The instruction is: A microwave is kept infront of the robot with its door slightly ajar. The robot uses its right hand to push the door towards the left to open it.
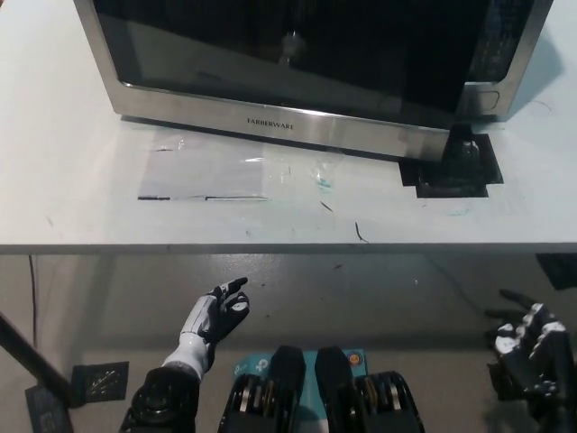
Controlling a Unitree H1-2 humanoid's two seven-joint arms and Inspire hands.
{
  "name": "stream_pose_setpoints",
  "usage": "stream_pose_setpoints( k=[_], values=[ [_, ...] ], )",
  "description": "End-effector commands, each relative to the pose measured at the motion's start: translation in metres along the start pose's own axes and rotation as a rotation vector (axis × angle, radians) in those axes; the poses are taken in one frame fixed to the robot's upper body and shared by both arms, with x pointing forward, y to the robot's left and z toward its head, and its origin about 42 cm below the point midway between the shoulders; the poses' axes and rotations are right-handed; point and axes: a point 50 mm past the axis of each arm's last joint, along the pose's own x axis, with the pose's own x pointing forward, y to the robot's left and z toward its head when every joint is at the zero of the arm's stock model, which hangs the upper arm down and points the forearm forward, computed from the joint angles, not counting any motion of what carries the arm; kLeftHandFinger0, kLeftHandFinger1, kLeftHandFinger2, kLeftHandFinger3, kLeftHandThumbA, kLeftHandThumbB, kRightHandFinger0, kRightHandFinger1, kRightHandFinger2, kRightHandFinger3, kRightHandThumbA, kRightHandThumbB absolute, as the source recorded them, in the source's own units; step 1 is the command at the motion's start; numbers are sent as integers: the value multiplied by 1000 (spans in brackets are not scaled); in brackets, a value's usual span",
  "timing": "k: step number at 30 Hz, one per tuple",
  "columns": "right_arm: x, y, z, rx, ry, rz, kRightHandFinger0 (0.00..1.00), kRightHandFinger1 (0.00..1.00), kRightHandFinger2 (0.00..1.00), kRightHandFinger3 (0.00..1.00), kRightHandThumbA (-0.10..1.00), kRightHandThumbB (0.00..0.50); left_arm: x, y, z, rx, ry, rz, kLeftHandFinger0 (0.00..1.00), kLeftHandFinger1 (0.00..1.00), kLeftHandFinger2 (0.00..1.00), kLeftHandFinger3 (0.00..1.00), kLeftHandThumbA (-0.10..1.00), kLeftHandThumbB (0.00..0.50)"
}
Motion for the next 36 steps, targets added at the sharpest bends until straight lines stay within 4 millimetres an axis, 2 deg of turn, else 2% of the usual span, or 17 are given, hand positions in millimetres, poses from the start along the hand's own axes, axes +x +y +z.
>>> stream_pose_setpoints(
  k=[1,3,4,7,8,9,11,12,15,16,20,21,25,29,32,33,36],
  values=[
    [-2,-10,51,71,-95,42,366,398,518,692,159,208,9,-2,20,-7,-90,-17,984,965,958,775,280,341],
    [-4,-12,57,78,-106,45,364,398,516,686,156,207,9,-2,18,-6,-83,-16,979,963,956,778,280,340],
    [-5,-14,82,79,-168,48,377,402,515,677,147,206,9,-3,19,-11,-87,-20,991,975,963,787,270,326],
    [-5,-17,108,66,-246,80,367,405,531,701,151,181,8,-2,17,-11,-78,-15,1000,1000,988,788,266,332],
    [-2,-20,133,32,-343,127,349,398,530,758,191,146,7,-2,15,-4,-76,-13,1000,1000,1000,794,279,334],
    [-1,-21,143,35,-356,138,349,395,523,748,221,166,6,-2,13,6,-73,-9,1000,1000,993,788,281,330],
    [8,-22,166,22,-428,157,317,374,496,717,230,177,5,-2,13,-7,-72,-10,1000,1000,982,788,278,334],
    [14,-23,183,15,-457,166,324,369,489,701,181,160,1,-3,8,-24,-63,-7,1000,1000,983,789,260,334],
    [26,-24,200,2,-473,163,377,398,504,715,135,153,1,-3,7,-18,-62,-7,1000,1000,996,793,274,333],
    [45,-25,214,-45,-525,147,350,381,491,709,160,162,1,-4,8,-20,-59,-7,1000,1000,1000,793,258,323],
    [62,-27,225,-56,-524,129,317,377,503,728,164,157,1,-8,8,-6,-53,-8,1000,1000,1000,818,249,317],
    [88,-28,227,-59,-518,121,345,399,509,720,124,128,0,-8,8,-12,-57,-13,1000,1000,1000,816,248,319],
    [129,-27,234,-95,-474,71,354,416,538,741,-22,93,1,-8,10,-10,-62,-22,1000,1000,997,796,262,331],
    [164,-24,232,-115,-414,51,364,437,561,761,10,115,2,-9,11,-1,-60,-20,1000,1000,993,791,271,338],
    [180,-20,229,-117,-373,47,366,436,552,764,21,109,2,-9,11,-3,-61,-22,1000,1000,988,791,274,345],
    [196,-14,223,-121,-354,46,343,423,527,747,-2,121,2,-9,11,-3,-67,-25,1000,996,972,781,268,345],
    [214,-9,215,-143,-311,27,335,416,514,736,6,138,2,-10,10,-4,-69,-30,1000,974,955,771,265,345]
  ],
)
